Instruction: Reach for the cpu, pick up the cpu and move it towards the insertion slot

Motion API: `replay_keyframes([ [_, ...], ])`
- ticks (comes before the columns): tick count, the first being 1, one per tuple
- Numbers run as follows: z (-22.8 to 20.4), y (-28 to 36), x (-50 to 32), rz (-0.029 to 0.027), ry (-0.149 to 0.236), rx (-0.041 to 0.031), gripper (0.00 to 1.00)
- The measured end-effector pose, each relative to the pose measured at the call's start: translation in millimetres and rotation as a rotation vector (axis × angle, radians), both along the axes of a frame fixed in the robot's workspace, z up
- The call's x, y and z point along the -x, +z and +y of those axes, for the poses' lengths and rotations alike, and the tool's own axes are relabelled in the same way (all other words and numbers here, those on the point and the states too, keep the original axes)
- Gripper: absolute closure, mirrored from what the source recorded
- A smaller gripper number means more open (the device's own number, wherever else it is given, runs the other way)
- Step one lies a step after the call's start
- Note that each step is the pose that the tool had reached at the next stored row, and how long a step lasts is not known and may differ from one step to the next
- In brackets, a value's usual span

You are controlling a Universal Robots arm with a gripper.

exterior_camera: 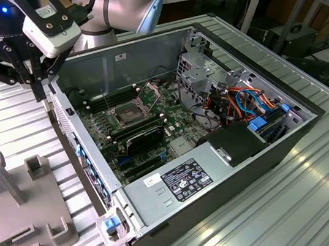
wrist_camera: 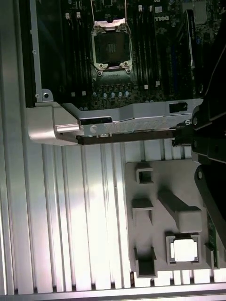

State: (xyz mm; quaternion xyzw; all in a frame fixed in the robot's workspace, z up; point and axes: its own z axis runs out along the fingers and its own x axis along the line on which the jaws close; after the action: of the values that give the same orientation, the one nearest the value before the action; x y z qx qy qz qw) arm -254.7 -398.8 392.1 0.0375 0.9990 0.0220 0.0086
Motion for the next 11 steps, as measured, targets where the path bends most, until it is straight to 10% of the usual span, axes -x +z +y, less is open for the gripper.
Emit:
replay_keyframes([
  [11,0.0,-0.1,10.8,0.0003,0.000,0.0000,0.89],
])
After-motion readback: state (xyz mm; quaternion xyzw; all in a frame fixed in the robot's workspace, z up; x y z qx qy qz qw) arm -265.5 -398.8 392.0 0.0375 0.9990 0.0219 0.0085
